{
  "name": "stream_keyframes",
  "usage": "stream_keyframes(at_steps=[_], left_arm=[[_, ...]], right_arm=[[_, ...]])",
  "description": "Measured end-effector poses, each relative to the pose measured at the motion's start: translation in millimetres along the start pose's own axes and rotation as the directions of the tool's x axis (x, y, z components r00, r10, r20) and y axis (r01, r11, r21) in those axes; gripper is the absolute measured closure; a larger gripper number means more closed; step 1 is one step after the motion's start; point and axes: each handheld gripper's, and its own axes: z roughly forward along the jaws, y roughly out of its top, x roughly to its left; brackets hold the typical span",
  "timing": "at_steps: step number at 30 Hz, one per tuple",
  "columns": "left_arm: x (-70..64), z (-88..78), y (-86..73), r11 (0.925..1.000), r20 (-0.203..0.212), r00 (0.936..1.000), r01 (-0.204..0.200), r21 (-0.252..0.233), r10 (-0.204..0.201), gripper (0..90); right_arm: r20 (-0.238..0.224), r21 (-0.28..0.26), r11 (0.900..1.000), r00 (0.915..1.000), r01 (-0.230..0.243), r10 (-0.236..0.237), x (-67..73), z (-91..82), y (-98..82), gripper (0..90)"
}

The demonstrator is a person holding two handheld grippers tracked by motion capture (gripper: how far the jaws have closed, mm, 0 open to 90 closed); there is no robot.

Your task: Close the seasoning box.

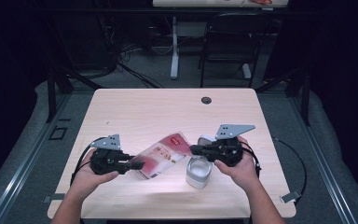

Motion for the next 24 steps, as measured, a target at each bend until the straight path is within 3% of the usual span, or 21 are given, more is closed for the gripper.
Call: stream_keyframes(at_steps=[12, 24], left_arm=[[1.3, 0.9, -1.9, 0.9999, 0.005, 1.0, -0.008, 0.008, 0.008, 81.4], [3.2, 0.9, -3.1, 1.0, -0.005, 1.0, 0.007, -0.002, -0.007, 79.7]], right_arm=[[-0.052, -0.015, 1.0, 0.9983, -0.026, 0.025, -6.5, 8.7, 0.9, 82.9], [-0.058, -0.015, 1.0, 0.9983, -0.012, 0.011, -3.5, 14.1, 6.2, 88.8]])
